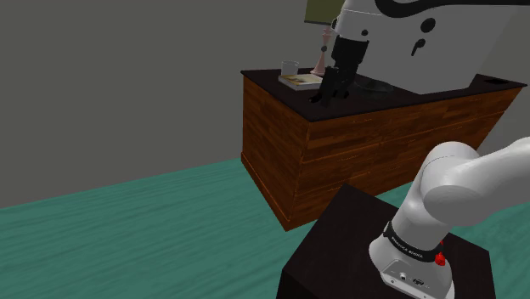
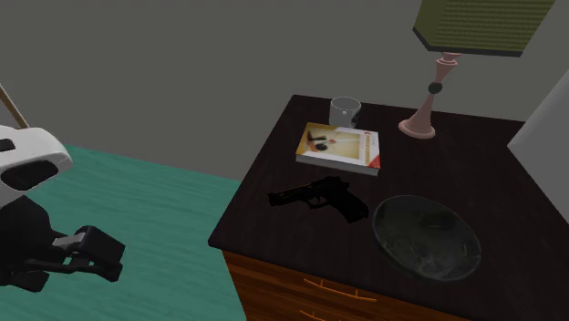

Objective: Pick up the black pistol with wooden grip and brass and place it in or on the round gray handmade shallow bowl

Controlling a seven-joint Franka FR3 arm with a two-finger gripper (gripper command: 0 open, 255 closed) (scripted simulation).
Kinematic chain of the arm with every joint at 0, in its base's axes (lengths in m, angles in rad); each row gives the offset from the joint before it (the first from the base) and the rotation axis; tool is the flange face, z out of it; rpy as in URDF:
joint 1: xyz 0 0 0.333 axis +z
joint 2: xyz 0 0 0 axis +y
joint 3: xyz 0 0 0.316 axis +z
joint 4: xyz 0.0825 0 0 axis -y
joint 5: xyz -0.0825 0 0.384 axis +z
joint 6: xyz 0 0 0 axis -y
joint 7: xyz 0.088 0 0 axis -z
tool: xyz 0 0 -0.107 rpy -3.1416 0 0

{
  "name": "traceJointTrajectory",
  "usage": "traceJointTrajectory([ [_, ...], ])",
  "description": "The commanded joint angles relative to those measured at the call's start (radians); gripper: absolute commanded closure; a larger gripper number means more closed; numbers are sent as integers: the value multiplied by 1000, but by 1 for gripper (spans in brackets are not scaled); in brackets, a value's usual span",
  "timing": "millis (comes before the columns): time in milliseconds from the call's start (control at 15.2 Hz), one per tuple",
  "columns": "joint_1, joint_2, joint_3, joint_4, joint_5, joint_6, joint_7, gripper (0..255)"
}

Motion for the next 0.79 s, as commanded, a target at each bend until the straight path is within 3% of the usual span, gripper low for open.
traceJointTrajectory([
  [0,0,0,0,0,0,0,0,0],
  [726,-40,155,-276,75,-158,77,-376,0],
])
